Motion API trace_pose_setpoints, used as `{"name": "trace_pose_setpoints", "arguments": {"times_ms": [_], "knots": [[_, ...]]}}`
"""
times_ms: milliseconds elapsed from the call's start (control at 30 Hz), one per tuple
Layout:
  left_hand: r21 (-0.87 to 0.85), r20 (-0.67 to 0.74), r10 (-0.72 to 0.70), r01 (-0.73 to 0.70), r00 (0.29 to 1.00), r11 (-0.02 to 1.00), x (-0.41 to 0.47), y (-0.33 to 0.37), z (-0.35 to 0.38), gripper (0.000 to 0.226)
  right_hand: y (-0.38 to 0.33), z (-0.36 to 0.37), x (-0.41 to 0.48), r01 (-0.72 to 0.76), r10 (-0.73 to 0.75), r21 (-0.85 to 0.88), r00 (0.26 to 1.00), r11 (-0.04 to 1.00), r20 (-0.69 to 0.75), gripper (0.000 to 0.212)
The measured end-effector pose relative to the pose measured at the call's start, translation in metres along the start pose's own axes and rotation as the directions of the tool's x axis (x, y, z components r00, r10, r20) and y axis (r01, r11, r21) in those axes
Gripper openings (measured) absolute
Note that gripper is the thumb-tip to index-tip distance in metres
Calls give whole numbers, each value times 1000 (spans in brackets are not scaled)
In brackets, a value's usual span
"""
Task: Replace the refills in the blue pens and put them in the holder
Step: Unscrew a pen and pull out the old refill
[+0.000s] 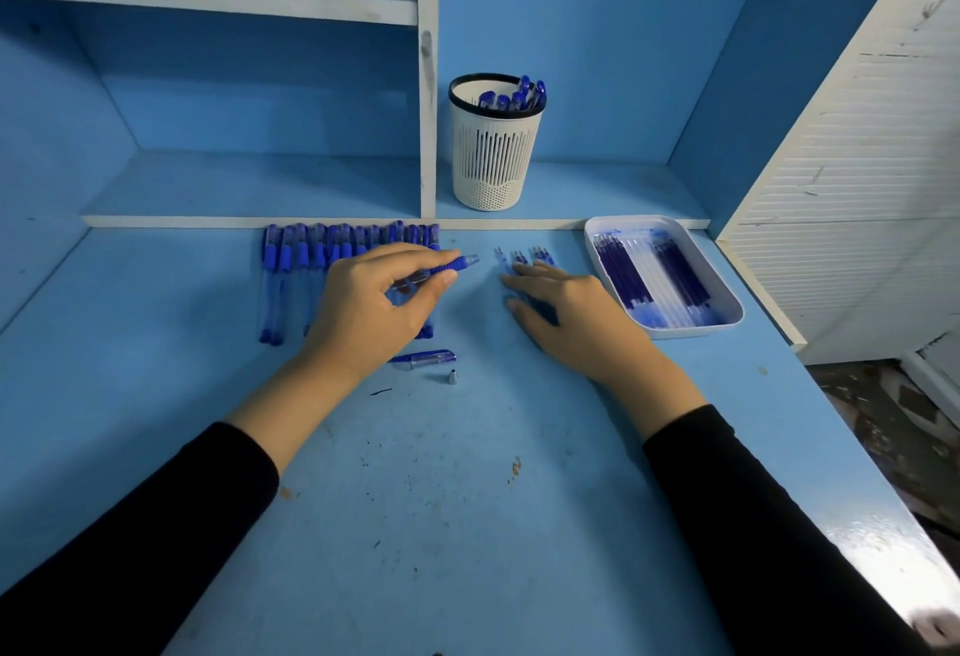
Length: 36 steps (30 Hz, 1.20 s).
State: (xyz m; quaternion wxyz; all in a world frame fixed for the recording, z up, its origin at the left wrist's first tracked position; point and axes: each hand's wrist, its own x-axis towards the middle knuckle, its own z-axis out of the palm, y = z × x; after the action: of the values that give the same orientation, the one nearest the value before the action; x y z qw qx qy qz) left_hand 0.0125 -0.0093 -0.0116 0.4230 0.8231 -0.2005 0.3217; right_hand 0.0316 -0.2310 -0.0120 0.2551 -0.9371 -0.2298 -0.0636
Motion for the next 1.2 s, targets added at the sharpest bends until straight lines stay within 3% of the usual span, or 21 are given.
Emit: {"name": "trace_pose_setpoints", "arguments": {"times_ms": [167, 367, 500, 700, 967, 1200], "knots": [[-33, 39, 18, -17, 999, 999, 7, 2, 9, 20, -1, -22, -3, -4, 14, 61, 987, 998, -159, 29], [-74, 46, 78, -75, 996, 994, 14, 5, 20, 22, 36, -65, -9, -333, 330, 62, 863, 941, -383, 21], [-63, 44, 107, -104, 993, 993, 12, 5, 23, 22, 59, -75, -12, -461, 444, 16, 844, 887, -300, 19], [-25, 10, 179, -178, 984, 984, 9, 6, 22, 23, 58, -77, -11, -495, 494, 34, 857, 868, -148, 18], [55, 40, 250, -252, 967, 966, 2, 7, 21, 20, 61, -78, -11, -502, 496, 3, 853, 865, -162, 22], [29, 18, 195, -195, 981, 980, 2, 9, 21, 23, 58, -68, -8, -500, 477, -86, 856, 861, -199, 24]]}}
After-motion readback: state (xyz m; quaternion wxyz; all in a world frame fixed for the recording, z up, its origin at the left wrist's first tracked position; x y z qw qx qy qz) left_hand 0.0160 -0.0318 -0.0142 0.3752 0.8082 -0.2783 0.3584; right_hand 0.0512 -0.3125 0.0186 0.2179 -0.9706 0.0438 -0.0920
